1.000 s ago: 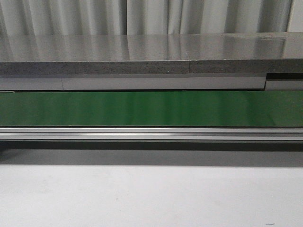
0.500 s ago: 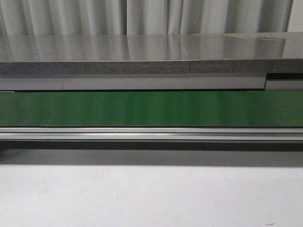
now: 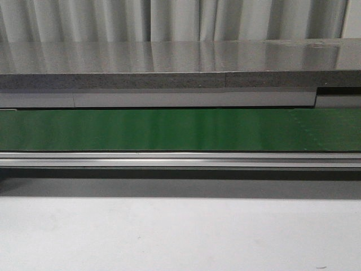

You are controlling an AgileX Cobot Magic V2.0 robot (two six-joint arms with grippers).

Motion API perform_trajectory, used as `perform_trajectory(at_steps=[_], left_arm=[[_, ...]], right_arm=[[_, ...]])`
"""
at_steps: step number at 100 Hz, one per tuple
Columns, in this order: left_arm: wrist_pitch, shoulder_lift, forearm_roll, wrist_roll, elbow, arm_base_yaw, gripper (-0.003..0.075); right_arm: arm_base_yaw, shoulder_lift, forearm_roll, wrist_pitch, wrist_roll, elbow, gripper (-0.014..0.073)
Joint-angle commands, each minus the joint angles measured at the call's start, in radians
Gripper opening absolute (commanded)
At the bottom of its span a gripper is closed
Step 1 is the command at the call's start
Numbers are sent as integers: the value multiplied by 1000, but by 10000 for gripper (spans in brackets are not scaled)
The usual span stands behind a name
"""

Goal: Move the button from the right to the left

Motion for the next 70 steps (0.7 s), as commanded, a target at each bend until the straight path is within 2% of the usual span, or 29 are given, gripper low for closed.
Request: perform_trajectory(at_steps=[1, 35, 70], left_arm=[[-80, -34, -3, -8, 39, -9, 5], [-80, -34, -3, -8, 39, -9, 5], [-80, -34, -3, -8, 39, -9, 5]], right_arm=[[-6, -97, 4, -7, -9, -37, 240], [10, -312, 164, 56, 44, -37, 240], [123, -418, 164, 165, 123, -36, 240]])
